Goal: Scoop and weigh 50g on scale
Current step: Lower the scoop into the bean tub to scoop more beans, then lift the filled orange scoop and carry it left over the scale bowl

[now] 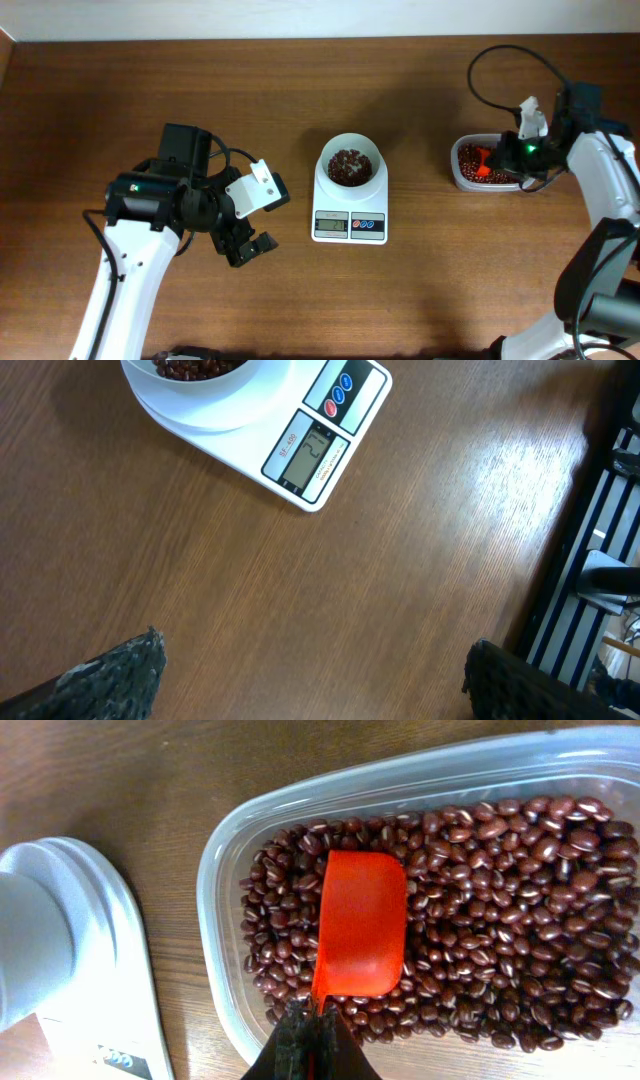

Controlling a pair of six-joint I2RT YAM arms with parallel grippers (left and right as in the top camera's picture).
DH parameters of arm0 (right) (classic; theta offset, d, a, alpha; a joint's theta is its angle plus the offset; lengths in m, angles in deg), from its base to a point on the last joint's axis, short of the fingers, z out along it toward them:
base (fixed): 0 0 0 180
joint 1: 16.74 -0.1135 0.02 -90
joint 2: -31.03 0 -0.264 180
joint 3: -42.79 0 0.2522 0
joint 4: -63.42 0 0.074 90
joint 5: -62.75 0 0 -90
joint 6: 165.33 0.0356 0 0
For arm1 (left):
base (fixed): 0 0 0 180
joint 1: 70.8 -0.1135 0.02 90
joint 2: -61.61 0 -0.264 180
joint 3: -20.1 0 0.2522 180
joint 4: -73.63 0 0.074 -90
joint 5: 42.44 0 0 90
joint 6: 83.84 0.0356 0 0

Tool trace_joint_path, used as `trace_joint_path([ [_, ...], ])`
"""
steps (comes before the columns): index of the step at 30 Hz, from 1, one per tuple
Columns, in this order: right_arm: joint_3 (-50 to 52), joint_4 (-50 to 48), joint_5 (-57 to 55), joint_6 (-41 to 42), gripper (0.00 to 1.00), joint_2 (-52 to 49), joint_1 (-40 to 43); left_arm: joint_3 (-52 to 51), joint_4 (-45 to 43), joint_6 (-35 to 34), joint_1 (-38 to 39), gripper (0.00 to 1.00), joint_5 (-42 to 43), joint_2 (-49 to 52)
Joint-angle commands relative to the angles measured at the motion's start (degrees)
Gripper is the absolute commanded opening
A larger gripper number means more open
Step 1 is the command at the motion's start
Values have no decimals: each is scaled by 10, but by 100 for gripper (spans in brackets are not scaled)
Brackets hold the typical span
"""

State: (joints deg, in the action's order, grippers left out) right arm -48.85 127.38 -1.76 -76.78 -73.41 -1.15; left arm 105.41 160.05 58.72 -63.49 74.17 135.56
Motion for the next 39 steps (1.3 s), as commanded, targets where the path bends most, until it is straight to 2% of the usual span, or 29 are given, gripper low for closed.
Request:
trace_joint_path([
  [1,1,4,89,4,4,-10,24,9,0,7,-2,99,10,2],
  [14,1,6,189,3,4,-10,71,9,1,7,-2,99,10,2],
  [28,1,6,201,3,4,-10,73,9,1,7,-2,99,10,2],
  [31,1,17,241,-1,4,-10,97,9,1,7,-2,99,10,2],
  [39,1,60,256,-28,4,-10,177,9,1,7,-2,99,10,2],
])
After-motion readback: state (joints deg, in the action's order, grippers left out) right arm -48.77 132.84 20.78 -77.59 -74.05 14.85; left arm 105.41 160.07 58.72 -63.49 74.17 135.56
